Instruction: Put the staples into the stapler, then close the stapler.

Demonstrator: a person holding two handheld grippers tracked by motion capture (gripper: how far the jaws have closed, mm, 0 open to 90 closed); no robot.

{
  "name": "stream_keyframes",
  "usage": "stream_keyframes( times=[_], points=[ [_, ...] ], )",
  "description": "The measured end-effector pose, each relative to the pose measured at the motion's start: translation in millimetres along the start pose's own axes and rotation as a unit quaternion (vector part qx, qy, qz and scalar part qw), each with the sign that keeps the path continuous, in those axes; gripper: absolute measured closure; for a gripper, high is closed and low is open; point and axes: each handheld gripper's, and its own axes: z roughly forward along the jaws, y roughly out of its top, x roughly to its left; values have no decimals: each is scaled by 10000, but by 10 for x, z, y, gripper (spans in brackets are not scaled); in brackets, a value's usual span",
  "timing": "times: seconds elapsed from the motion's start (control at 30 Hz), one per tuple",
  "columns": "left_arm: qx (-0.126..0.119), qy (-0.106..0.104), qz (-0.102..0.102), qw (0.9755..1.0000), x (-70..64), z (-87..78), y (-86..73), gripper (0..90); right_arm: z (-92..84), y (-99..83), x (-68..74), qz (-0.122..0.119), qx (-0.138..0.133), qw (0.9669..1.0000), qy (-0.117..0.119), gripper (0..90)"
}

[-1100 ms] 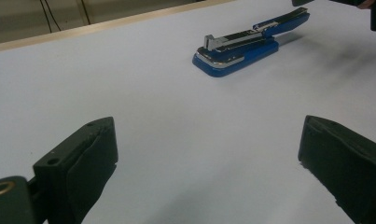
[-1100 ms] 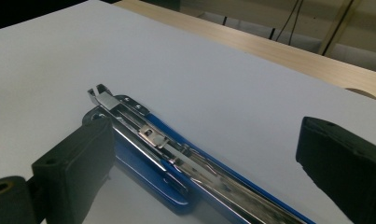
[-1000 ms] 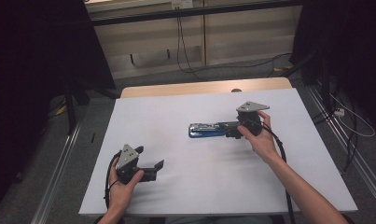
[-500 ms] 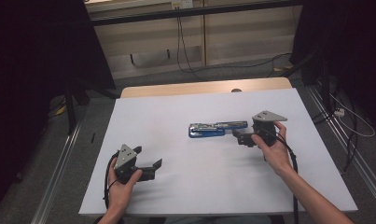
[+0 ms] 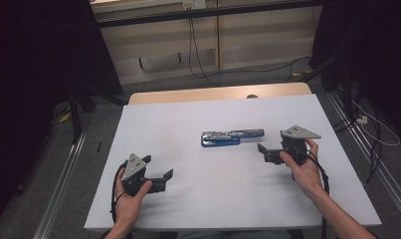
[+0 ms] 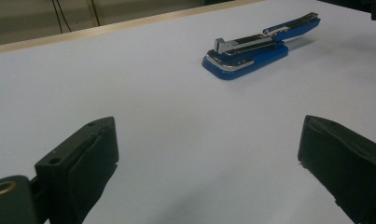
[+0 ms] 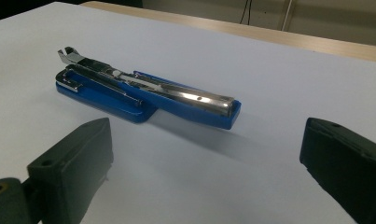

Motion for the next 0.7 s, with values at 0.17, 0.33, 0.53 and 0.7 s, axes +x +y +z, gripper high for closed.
stream_keyframes(
  times=[0.17, 0.33, 0.53, 0.7],
  points=[
    [-46, 25, 13, 10000, 10, -18, 5, 52, -5, 9, 49, 42, 59, 10000, -19, 24],
    [-4, -25, 3, 10000, 16, 3, -9, 52, 44, 2, 61, -72, 192, 9998, 13, 29],
    [29, -33, -20, 10000, 26, 13, -12, 50, 72, -8, 28, -128, 232, 9996, -46, 36],
    [-11, -56, -24, 10000, 11, 13, -11, 50, 77, -30, -6, 0, 252, 9996, 93, 56]
  ],
)
